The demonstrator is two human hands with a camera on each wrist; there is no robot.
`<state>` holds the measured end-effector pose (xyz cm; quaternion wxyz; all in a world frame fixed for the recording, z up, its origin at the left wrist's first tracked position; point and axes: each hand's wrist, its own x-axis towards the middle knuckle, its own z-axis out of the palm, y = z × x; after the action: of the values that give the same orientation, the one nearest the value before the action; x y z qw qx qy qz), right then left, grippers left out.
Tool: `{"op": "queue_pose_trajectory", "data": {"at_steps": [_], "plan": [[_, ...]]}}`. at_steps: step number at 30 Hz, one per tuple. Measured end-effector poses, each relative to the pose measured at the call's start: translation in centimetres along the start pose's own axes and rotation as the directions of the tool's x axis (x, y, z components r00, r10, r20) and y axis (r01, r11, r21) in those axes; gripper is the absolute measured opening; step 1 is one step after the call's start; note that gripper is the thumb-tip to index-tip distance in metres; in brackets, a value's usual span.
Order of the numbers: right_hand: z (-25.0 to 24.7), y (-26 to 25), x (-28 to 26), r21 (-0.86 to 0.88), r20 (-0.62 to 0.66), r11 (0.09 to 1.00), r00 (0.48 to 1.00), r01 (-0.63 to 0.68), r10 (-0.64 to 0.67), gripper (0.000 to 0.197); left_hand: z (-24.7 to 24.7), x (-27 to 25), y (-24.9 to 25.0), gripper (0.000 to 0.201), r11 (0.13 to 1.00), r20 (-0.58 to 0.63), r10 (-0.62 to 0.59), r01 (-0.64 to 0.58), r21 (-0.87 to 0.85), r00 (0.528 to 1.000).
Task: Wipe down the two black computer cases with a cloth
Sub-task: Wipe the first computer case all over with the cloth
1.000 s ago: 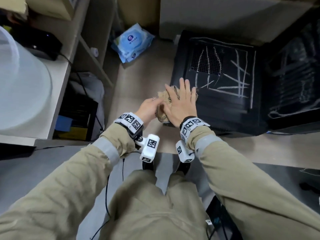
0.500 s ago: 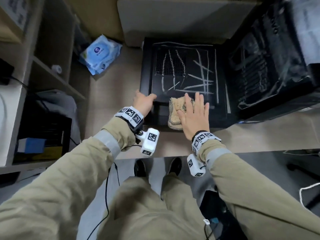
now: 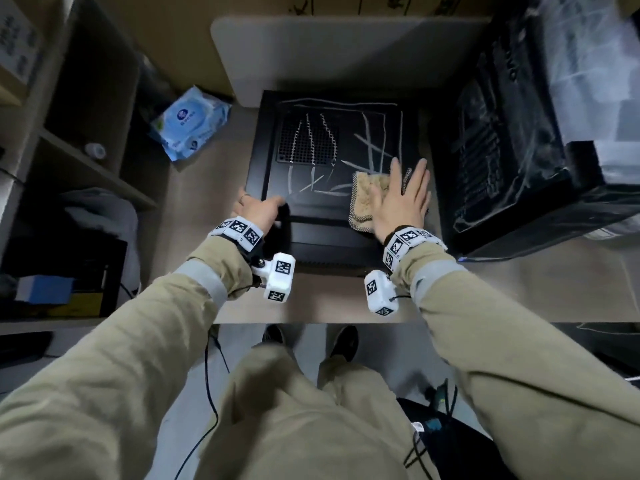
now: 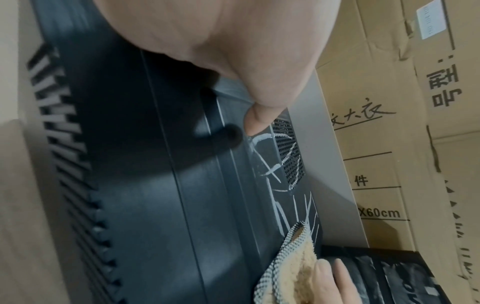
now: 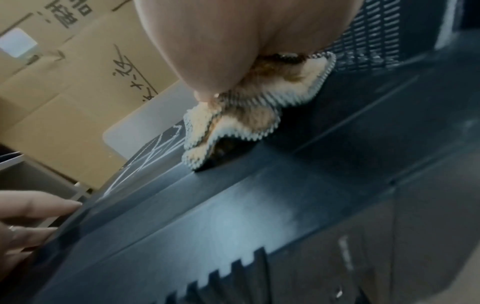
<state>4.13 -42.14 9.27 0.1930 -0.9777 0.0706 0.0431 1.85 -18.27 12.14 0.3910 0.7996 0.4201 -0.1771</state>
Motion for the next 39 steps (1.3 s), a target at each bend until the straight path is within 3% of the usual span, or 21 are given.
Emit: {"op": "queue_pose_trajectory", "data": {"at_steps": [5, 12, 17, 21, 23, 26, 31, 34, 39], "plan": [[0.4, 0.7, -0.7, -0.095, 0.179, 0.995, 0.984, 0.02, -0.003, 0.076, -0.1, -0.7, 0.9, 0.102, 0.998, -0.004, -0.021, 0.021, -0.052, 1.0], [2.0, -0.5, 0.3, -0.112, 0.067, 0.994, 0.998, 0.009, -0.002, 0.072, -1.3, 0.6, 1.3, 0.098, 0.986, -0.002, -0.074, 0.072, -0.148, 0.997], [4.0, -5.5, 1.0, -0.212, 0.124, 0.951, 0.972, 0.225, -0.202, 0.074, -3.0, 2.7, 0.6, 0.1, 0.964, 0.065, -0.041, 0.057, -0.26, 0.997], [5.7, -10.2, 1.3, -0.214, 0.165, 0.933, 0.952, 0.29, -0.258, 0.075, -4.2, 5.1, -0.3, 0.097, 0.948, 0.18, -0.009, 0.066, -0.313, 0.984], [6.4, -12.1, 1.4, -0.206, 0.199, 0.914, 0.93, 0.348, -0.31, 0.075, -5.2, 6.3, 0.0, 0.085, 0.933, 0.271, -0.014, 0.109, -0.342, 0.962], [7.2, -14.7, 1.9, -0.205, 0.231, 0.879, 0.894, 0.43, -0.383, 0.074, -6.5, 7.9, 0.6, 0.041, 0.906, 0.392, 0.012, 0.156, -0.394, 0.92], [7.8, -17.1, 3.5, -0.208, 0.242, 0.866, 0.882, 0.454, -0.404, 0.071, -7.3, 10.5, 2.1, 0.046, 0.923, 0.436, 0.07, 0.107, -0.37, 0.897], [8.2, -17.6, 5.2, -0.21, 0.261, 0.865, 0.879, 0.456, -0.399, 0.072, -7.4, 11.6, 3.7, 0.029, 0.919, 0.463, 0.119, 0.078, -0.385, 0.879], [8.2, -19.0, 9.1, -0.215, 0.293, 0.853, 0.865, 0.475, -0.408, 0.07, -7.2, 13.4, 5.6, 0.032, 0.923, 0.43, 0.123, 0.056, -0.38, 0.895]]}}
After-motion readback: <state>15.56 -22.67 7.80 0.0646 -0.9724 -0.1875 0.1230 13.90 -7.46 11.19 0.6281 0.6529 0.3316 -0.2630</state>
